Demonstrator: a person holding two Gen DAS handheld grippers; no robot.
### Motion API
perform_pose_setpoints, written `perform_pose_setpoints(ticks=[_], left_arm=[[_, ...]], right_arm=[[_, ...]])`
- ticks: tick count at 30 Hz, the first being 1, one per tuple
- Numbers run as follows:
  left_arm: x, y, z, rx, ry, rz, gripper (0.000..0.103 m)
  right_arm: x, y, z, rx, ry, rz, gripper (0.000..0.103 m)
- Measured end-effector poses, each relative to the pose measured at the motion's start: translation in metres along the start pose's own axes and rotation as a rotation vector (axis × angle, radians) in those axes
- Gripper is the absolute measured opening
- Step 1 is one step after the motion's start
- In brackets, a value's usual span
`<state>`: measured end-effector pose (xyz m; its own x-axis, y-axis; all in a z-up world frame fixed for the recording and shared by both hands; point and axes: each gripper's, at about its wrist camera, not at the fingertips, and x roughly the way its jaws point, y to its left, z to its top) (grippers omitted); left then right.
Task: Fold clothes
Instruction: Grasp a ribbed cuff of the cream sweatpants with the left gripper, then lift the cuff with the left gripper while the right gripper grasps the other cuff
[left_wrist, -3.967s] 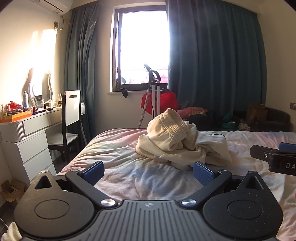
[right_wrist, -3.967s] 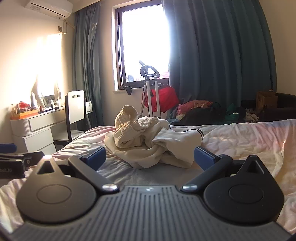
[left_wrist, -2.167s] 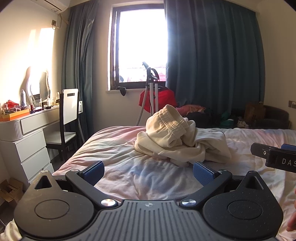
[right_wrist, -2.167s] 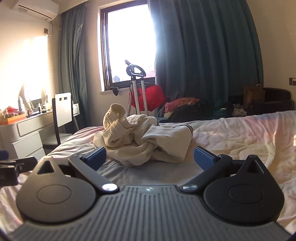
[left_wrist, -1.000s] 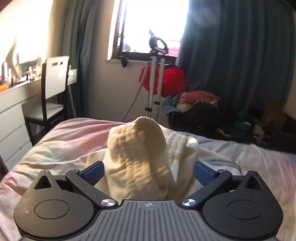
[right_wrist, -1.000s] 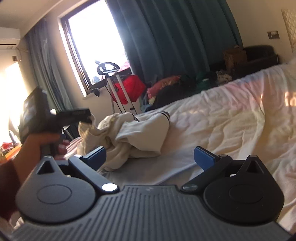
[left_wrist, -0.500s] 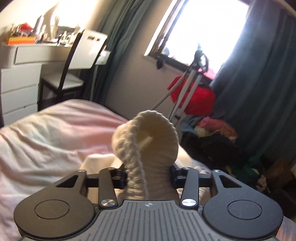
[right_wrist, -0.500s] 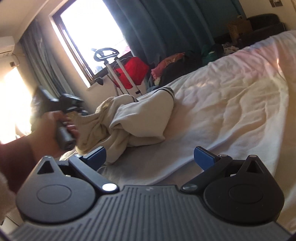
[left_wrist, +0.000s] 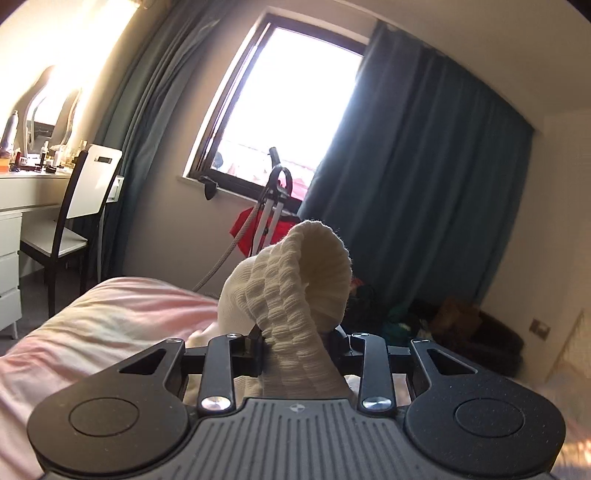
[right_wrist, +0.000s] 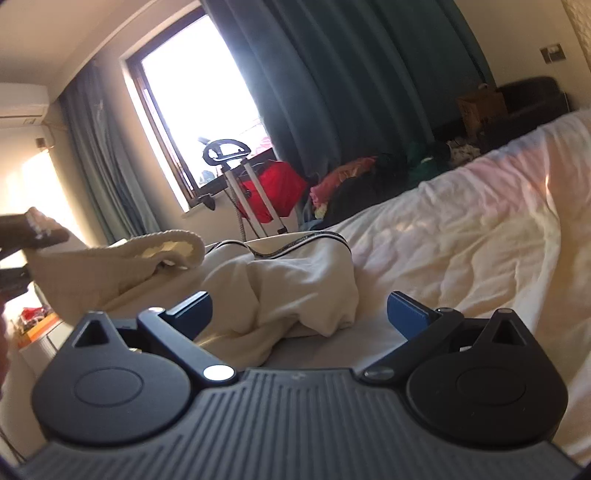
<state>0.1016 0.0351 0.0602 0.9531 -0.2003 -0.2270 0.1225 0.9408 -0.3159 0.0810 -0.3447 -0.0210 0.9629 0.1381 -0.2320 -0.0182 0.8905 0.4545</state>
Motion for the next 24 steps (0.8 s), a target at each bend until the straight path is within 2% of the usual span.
perform_pose_setpoints(ticks=[3,6,7,8,9,11,14,17,23,24], left_arm=[[-0.026,0.036,-0.032,-0.047,0.053,0.029,0.034],[-0.035,0.077,-0.062,-0.196,0.104,0.082,0.035],[-0.035,0.092,-0.069,-0.286,0.138,0.103,0.035],[-0.034,0.109,-0.077,-0.383,0.178,0.122,0.035],[-0.031,0.12,-0.083,-0.438,0.226,0.145,0.037],[-0.023,0.137,-0.093,-0.494,0.328,0.199,0.038],[-0.024,0.164,-0.105,-0.594,0.354,0.246,0.04],[-0.024,0.183,-0.111,-0.67,0.341,0.247,0.041],[-0.016,0.203,-0.128,-0.733,0.36,0.253,0.041],[-0.015,0.205,-0.129,-0.744,0.362,0.252,0.036]], right_arm=[[-0.013,0.017,-0.003,-0.003,0.038,0.064,0.103],[-0.019,0.042,-0.017,-0.068,0.094,0.093,0.097],[-0.018,0.049,-0.023,-0.105,0.113,0.097,0.095],[-0.016,0.057,-0.029,-0.144,0.132,0.101,0.087],[-0.015,0.064,-0.035,-0.183,0.151,0.105,0.076],[-0.01,0.075,-0.046,-0.238,0.175,0.102,0.072],[-0.005,0.088,-0.057,-0.276,0.19,0.119,0.07],[0.004,0.103,-0.062,-0.296,0.18,0.16,0.07],[0.06,0.144,-0.06,-0.461,0.186,0.173,0.069],[0.072,0.148,-0.06,-0.47,0.192,0.163,0.069]])
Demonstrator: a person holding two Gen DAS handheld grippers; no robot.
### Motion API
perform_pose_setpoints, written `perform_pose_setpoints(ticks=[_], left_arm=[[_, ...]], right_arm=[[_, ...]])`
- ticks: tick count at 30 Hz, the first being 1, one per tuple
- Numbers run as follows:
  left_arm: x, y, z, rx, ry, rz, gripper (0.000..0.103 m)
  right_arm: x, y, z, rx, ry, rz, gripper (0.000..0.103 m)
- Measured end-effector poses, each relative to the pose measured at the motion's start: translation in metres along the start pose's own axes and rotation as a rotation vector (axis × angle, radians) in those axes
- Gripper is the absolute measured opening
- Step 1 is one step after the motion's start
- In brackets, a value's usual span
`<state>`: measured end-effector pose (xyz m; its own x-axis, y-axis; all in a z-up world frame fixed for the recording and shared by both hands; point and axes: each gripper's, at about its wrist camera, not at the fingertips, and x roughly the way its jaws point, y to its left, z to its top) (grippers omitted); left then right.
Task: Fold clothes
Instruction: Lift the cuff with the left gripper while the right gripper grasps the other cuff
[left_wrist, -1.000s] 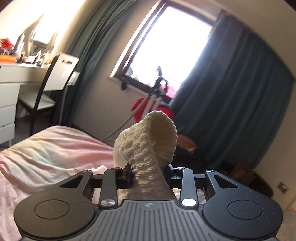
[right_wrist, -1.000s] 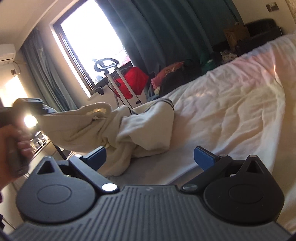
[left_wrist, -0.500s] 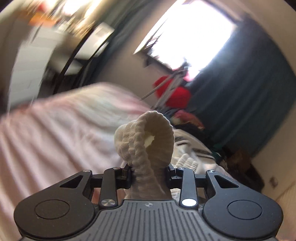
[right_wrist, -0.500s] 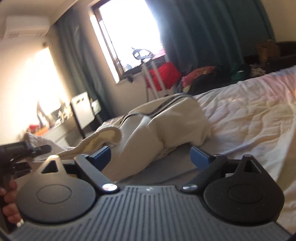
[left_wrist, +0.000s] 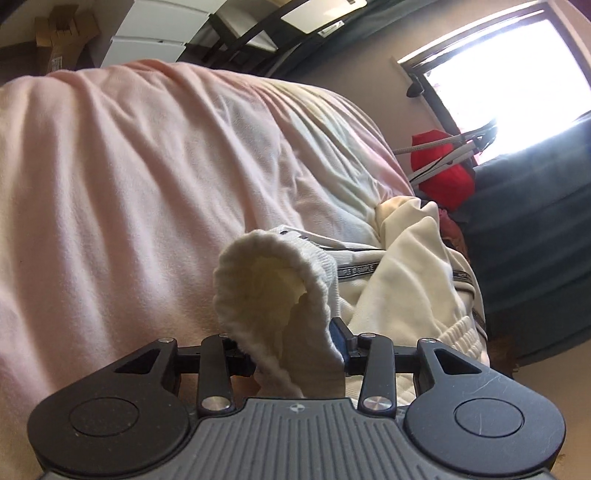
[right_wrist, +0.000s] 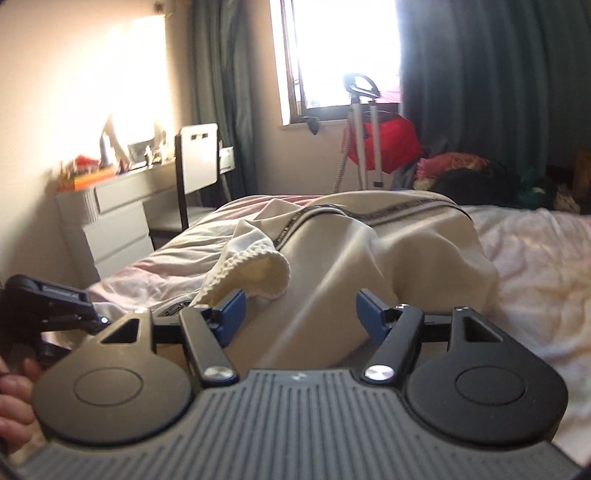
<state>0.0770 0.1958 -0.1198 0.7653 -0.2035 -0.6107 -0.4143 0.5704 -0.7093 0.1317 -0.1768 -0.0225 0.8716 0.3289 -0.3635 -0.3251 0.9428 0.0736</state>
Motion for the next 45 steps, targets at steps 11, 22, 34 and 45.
perform_pose_setpoints(ticks=[11,22,34,45], left_arm=[[0.019,-0.007,0.006,-0.027,-0.008,-0.021,0.034],[0.011,-0.027,0.003,0.084,-0.088,-0.054,0.027],[-0.007,-0.06,-0.022,0.267,-0.102,-0.034,0.019],[-0.01,-0.037,-0.007,0.18,-0.074,0.032,0.018]], right_arm=[[0.098,0.02,0.031,-0.077,0.063,0.061,0.049],[0.02,0.035,0.055,-0.028,-0.129,0.017,0.011],[-0.143,-0.026,-0.058,0.375,0.19,-0.128,0.012],[-0.16,-0.063,-0.065,0.586,0.342,0.28,0.021]])
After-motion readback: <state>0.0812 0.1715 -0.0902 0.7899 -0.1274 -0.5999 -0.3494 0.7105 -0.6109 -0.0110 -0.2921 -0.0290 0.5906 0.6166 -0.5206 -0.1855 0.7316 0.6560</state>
